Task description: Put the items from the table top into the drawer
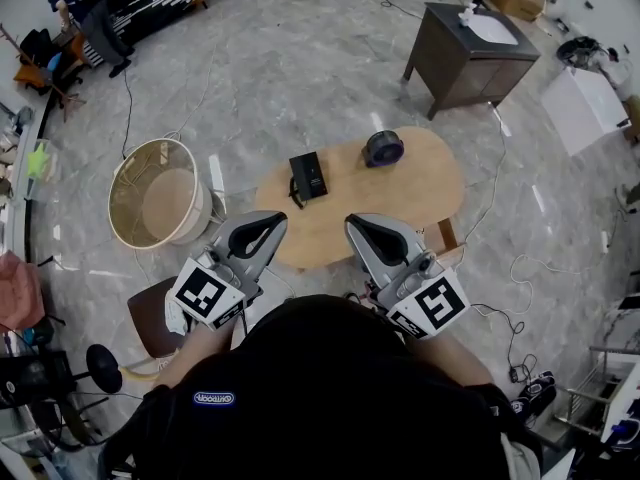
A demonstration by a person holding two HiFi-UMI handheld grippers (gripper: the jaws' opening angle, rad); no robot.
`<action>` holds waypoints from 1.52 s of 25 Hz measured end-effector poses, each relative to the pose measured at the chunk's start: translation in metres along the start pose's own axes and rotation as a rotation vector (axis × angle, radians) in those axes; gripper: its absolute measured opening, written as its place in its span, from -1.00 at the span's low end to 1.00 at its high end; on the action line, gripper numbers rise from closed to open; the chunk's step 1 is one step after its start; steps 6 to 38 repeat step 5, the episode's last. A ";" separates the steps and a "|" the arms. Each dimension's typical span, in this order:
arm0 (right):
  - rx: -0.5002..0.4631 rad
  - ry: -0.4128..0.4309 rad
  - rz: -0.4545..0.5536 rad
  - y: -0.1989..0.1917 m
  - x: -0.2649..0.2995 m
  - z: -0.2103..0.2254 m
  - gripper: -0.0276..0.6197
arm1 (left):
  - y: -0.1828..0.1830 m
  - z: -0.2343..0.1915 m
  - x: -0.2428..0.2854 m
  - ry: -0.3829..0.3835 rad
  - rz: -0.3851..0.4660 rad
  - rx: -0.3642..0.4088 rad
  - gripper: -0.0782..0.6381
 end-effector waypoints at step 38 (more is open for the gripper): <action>-0.005 0.003 -0.014 -0.001 0.006 -0.001 -0.82 | -0.003 -0.005 -0.002 -0.014 0.018 0.006 -0.77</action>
Point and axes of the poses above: the fingertips, and each gripper's own axes: x forward along the fingers, z to its right, y out of its top, the point moved 10 cm from there along -x, backward along the fingers, and after that the axes turned 6 degrees about -y, right-handed, at the moved point
